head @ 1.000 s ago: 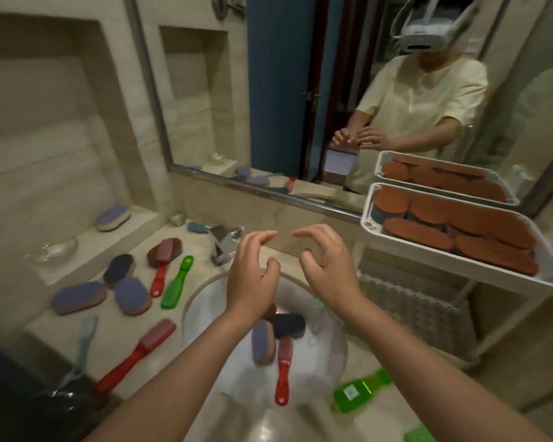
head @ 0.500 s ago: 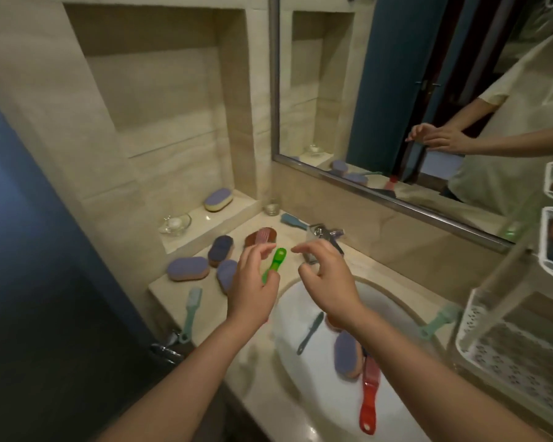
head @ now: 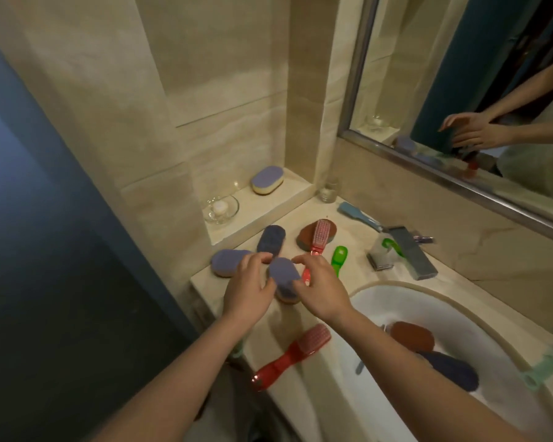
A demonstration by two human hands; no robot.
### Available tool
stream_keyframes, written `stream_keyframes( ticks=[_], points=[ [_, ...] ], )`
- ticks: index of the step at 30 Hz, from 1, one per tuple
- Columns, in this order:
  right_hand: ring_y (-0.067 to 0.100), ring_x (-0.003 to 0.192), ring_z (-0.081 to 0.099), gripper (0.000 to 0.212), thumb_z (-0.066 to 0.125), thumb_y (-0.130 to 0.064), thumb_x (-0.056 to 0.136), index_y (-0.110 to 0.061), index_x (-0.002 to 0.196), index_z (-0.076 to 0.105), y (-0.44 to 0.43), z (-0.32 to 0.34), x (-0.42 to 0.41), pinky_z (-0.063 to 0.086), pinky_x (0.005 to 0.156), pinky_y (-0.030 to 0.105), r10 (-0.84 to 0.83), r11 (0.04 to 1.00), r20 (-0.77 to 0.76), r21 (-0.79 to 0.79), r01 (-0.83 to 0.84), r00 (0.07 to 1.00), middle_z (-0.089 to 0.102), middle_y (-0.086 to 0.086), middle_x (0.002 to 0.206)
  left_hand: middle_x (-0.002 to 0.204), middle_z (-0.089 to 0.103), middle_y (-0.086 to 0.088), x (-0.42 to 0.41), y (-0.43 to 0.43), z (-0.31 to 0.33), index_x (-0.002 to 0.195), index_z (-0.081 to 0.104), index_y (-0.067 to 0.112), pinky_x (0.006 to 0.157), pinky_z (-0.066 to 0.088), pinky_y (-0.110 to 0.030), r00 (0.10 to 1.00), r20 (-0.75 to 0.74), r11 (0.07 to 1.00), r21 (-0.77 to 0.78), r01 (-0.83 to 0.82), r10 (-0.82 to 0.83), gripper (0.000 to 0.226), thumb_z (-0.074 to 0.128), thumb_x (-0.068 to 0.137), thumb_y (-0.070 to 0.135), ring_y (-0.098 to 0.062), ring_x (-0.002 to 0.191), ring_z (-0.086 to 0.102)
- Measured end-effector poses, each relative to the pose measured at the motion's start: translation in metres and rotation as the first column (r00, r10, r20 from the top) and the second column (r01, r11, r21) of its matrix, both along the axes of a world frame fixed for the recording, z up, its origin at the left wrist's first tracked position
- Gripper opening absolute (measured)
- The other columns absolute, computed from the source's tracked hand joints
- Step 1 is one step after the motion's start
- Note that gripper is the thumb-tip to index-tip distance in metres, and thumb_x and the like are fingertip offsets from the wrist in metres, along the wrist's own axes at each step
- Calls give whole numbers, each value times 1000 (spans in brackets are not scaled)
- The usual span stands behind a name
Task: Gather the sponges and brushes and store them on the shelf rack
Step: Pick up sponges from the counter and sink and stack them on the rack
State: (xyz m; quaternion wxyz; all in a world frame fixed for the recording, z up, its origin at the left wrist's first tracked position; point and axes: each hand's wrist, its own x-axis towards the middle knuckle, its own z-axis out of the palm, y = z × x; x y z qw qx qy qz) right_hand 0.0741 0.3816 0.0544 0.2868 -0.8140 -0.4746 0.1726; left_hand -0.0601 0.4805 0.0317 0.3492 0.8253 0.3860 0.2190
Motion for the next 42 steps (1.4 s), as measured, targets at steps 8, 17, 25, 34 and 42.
stream_keyframes(
  ticks=[8, 17, 25, 34, 42],
  points=[
    [27, 121, 45, 58, 61, -26, 86, -15, 140, 44, 45, -45, -7, 45, 94, 39, -23, 987, -15, -161, 20, 1000, 46, 9, 133, 137, 45, -1, -5, 65, -30, 131, 48, 20, 90, 46, -38, 975, -213, 996, 36, 78, -69, 49, 60, 85, 12, -25, 121, 47],
    [30, 120, 45, 63, 63, -31, 84, -16, 140, 39, 68, -72, -9, 49, 87, 41, -60, 963, 96, -257, 83, 994, 38, 9, 139, 154, 25, -5, -1, 107, -52, 128, 46, 18, 111, 28, -37, 877, -450, 977, 39, 208, -168, 45, 59, 85, 12, -25, 142, 24],
    [27, 116, 49, 76, 65, -38, 78, -24, 145, 31, 67, -84, -3, 51, 84, 40, -52, 953, 115, -291, 84, 992, 40, 5, 138, 134, 44, -4, 6, 118, -59, 104, 48, 19, 114, 24, -38, 831, -515, 950, 93, 299, -211, 29, 58, 80, 5, -28, 134, 33],
    [17, 119, 49, 55, 32, -65, 94, -32, 136, 47, 57, -64, -3, 40, 94, 35, -330, 938, -425, -45, 344, 843, 54, -1, 133, 110, 50, -3, 19, 87, -47, 106, 44, 18, 79, 45, -39, 974, -227, 995, 88, 35, -14, 39, 64, 79, 39, -23, 102, 49],
    [30, 93, 63, 40, 30, -36, 91, -18, 95, 65, 20, -29, 9, 50, 91, 53, -439, 718, -809, -54, 694, 392, 69, 11, 94, 97, 62, 8, 55, 24, -7, 100, 39, 45, 79, 52, -38, 999, 52, 902, -430, 35, -14, 46, 23, 81, 83, -17, 88, 63]
  ],
)
